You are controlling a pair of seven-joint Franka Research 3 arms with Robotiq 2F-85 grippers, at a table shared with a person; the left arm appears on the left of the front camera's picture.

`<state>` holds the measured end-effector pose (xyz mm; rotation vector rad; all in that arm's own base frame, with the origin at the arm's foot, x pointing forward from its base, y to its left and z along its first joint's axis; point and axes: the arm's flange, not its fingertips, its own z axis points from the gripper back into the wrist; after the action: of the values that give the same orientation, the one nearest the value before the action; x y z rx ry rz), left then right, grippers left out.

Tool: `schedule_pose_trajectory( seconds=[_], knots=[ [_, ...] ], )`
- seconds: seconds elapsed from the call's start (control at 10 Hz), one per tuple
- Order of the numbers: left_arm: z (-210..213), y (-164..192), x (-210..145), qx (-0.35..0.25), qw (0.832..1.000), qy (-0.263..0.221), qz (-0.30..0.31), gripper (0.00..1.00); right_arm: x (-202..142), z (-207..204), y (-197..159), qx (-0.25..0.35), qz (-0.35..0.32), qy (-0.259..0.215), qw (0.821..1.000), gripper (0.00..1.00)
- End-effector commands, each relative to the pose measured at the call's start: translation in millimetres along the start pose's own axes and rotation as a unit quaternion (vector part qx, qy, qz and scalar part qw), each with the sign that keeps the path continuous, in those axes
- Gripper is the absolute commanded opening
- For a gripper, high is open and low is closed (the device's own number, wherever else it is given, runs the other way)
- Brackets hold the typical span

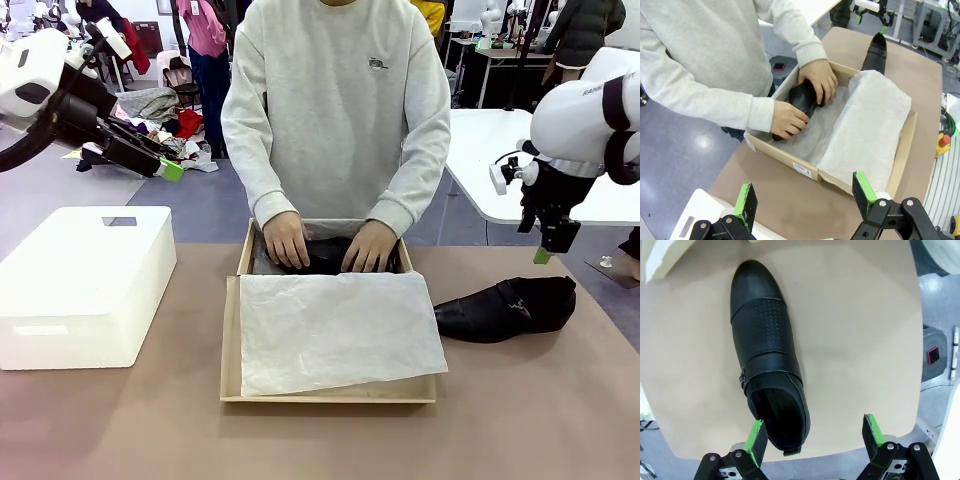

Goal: Pack the shoes into the box.
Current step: Place the other shoe of the Shoes into the Shoes Box.

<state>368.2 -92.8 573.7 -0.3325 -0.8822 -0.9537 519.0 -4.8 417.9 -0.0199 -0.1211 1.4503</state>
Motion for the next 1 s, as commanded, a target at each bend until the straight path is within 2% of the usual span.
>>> schedule_pose_trajectory(
  seconds=[0.0,0.9],
  knots=[
    [-1,1,-1,-0.006,1.000,-0.006,-0.004,1.00,-8,-8,-2,-0.005,0.008,0.003,1.000,1.00],
    [-1,1,-1,-0.006,1.000,-0.006,-0.004,1.00,-27,-44,-1,0.025,-0.003,0.009,1.000,1.00]
  ],
)
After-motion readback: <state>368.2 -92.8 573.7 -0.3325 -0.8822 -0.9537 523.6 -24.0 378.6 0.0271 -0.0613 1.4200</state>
